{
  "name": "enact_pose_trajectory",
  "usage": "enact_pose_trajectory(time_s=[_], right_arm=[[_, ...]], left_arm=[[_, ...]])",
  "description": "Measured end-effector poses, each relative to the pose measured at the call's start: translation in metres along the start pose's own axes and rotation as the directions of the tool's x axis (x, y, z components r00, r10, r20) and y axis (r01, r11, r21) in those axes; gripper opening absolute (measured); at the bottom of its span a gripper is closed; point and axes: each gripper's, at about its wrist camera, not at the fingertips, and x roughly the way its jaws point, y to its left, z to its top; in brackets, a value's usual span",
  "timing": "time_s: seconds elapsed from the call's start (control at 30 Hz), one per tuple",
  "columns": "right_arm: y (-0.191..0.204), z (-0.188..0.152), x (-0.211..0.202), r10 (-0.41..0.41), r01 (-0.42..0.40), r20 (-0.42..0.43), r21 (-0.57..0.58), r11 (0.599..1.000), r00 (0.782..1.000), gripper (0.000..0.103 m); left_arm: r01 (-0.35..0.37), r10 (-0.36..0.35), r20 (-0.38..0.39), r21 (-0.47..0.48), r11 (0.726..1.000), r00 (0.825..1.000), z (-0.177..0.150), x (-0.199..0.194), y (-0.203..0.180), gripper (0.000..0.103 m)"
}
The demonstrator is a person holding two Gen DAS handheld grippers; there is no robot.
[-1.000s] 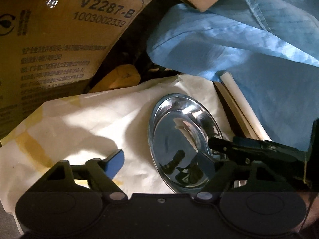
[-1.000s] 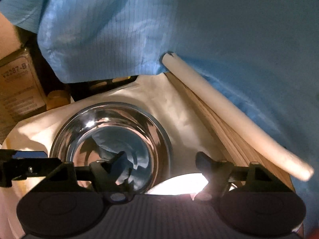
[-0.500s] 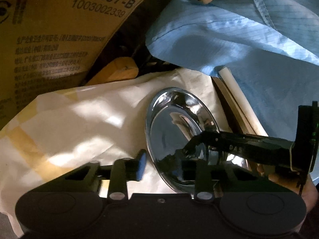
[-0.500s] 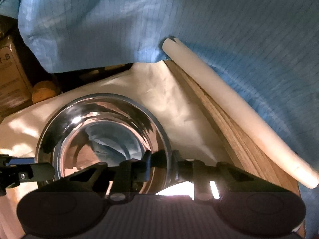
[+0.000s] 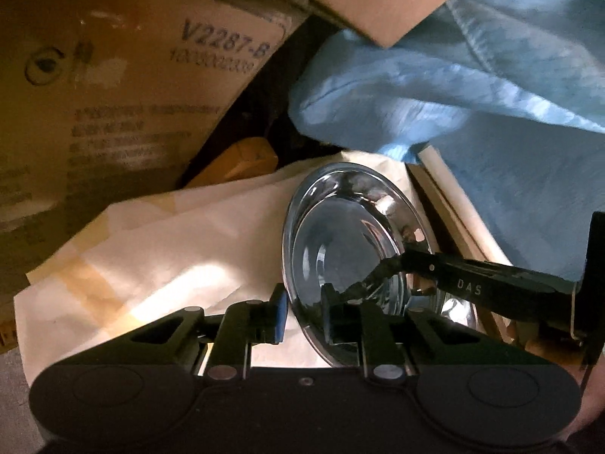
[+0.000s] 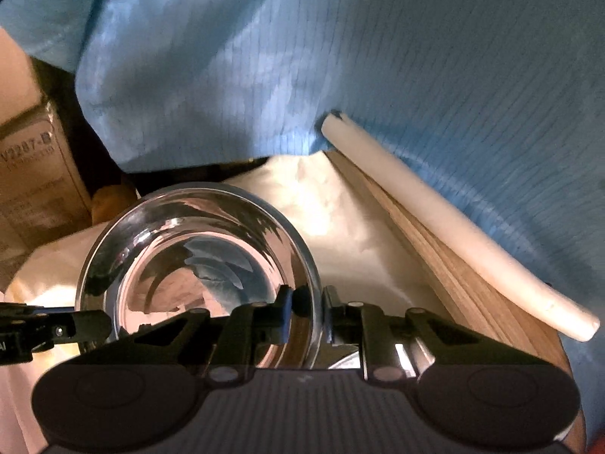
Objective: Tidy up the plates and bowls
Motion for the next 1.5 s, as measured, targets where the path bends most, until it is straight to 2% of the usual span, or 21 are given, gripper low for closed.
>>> enact_pose_trajectory(time_s=[0.23,0.47,0.87,1.1,1.3,1.5], right_arm=[[0.006,-0.003,-0.017,-0.004,0.001,0.057,0.048,0.999,0.998,0.014],[0.008,-0.017,-0.035,0.003,-0.009,0.079,0.075,0.997,0.997,0.012],[-0.006,-0.068,-0.09,-0.005,-0.019,0.118,0.199,0.98,0.993,0.012],[-0.009,-0.117,-0.12,-0.026,-0.006,0.114,0.275,0.961,0.993,0.012],[-0.005,-0.161,-0.137,-0.012,-0.015,0.078,0.341,0.94,0.997,0.015],[-0.002,-0.193,-0.147,-0.019,-0.003,0.05,0.414,0.91,0.999,0.015]], left_arm=[[-0.009,0.009,0.036,-0.011,1.0,0.999,-0.001,-0.02,0.002,0.019],[-0.016,0.016,0.052,0.001,1.0,0.998,-0.001,-0.037,-0.001,0.021],[0.028,-0.03,0.009,0.121,0.992,1.0,-0.013,-0.052,-0.025,0.024],[0.08,-0.058,-0.091,0.26,0.962,0.994,-0.029,-0.05,-0.044,0.026],[0.117,-0.057,-0.181,0.342,0.932,0.982,-0.046,-0.047,-0.05,0.026],[0.153,-0.05,-0.235,0.445,0.882,0.971,-0.065,-0.043,-0.061,0.026]])
